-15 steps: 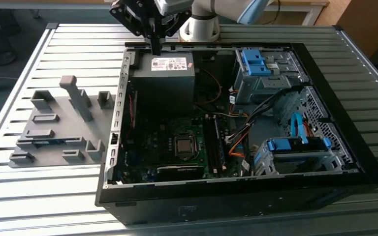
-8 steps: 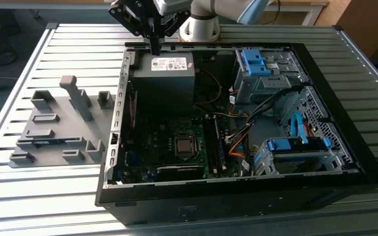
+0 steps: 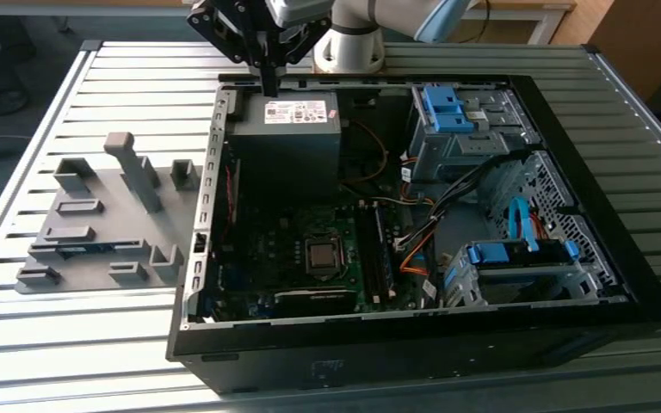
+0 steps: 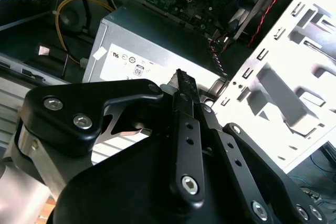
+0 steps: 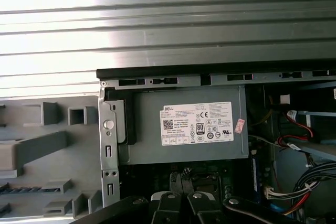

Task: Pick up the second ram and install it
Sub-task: 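Reach for the second ram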

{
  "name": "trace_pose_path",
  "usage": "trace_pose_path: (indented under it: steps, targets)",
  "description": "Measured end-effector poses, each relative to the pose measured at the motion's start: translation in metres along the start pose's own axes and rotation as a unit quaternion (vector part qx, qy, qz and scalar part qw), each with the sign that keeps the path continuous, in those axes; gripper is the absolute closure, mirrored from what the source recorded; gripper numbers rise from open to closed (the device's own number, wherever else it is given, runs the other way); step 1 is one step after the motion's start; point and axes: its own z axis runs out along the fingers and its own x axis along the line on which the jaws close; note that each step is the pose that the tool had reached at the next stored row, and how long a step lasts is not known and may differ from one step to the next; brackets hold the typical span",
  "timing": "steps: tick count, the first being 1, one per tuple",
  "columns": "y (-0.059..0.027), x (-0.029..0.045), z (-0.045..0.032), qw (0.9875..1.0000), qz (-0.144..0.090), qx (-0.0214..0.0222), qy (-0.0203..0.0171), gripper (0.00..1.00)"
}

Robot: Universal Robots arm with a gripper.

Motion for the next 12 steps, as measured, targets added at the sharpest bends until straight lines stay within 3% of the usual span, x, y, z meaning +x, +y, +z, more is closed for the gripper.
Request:
trace_pose_path:
  steps: [12]
  targets:
    - [-0.0003,0.0039,0.0000,1.0000,0.000,-0.0001,0.0000,0.89]
